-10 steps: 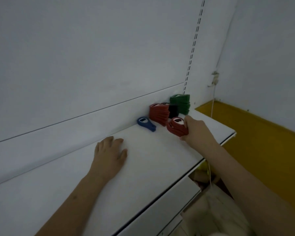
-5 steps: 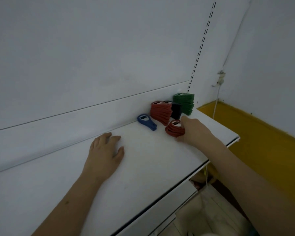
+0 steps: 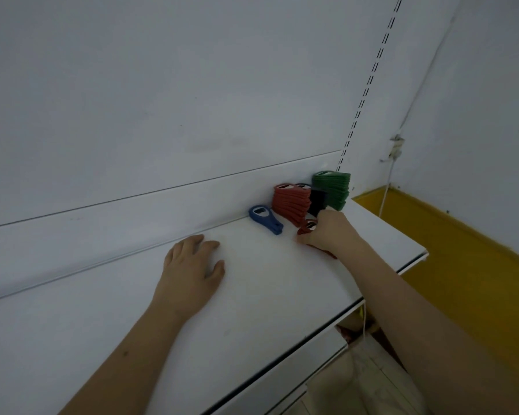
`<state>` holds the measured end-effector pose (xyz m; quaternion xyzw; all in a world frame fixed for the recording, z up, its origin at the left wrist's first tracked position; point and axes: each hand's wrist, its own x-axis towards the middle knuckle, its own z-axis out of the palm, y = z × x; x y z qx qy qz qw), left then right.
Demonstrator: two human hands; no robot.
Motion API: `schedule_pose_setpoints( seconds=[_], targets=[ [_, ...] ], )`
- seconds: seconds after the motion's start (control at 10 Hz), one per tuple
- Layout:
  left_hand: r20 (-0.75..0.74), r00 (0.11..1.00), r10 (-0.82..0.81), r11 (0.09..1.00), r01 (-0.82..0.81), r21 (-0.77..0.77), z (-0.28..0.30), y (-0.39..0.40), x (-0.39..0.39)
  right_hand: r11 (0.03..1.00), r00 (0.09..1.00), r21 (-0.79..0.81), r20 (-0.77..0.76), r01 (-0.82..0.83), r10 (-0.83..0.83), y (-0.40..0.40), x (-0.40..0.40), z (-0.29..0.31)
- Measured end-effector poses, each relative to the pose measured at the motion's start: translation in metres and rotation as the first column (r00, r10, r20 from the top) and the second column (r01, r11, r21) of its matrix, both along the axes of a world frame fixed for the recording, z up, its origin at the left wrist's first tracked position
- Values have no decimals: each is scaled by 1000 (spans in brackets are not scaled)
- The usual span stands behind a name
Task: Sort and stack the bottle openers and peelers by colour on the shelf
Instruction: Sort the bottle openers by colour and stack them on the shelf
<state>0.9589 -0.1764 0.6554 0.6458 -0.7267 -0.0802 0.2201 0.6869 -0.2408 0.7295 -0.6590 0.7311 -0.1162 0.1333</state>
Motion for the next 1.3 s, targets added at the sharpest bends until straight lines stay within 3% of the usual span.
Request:
schedule_pose_setpoints(
  seconds=[0.1, 0.3, 0.7, 1.1, 1.2, 1.3],
  targets=[
    [-1, 1000, 0, 1000, 0, -7, -2, -1, 1, 1000, 996, -17, -88, 23, -24, -2, 2, 1],
    [3, 1000, 2, 1000, -2, -7, -2, -1, 1, 995, 991, 99, -135, 24, -10, -4, -1, -2],
    [0, 1000, 2, 1000, -2, 5, 0, 0, 0, 996, 995, -19, -38, 91, -91, -9, 4, -7],
    [-4, 1000, 4, 1000, -5, -2, 1, 0, -1, 993, 996, 104, -75, 60, -52, -12, -3, -1],
    [0, 1000, 3, 1000, -3, -7, 2, 0, -1, 999, 978, -34, -203, 41, -47, 4, -8, 17],
    [0, 1000, 3, 1000, -3, 25, 3, 1, -2, 941, 998, -337, -63, -1, -21, 25, 3, 48]
  ],
)
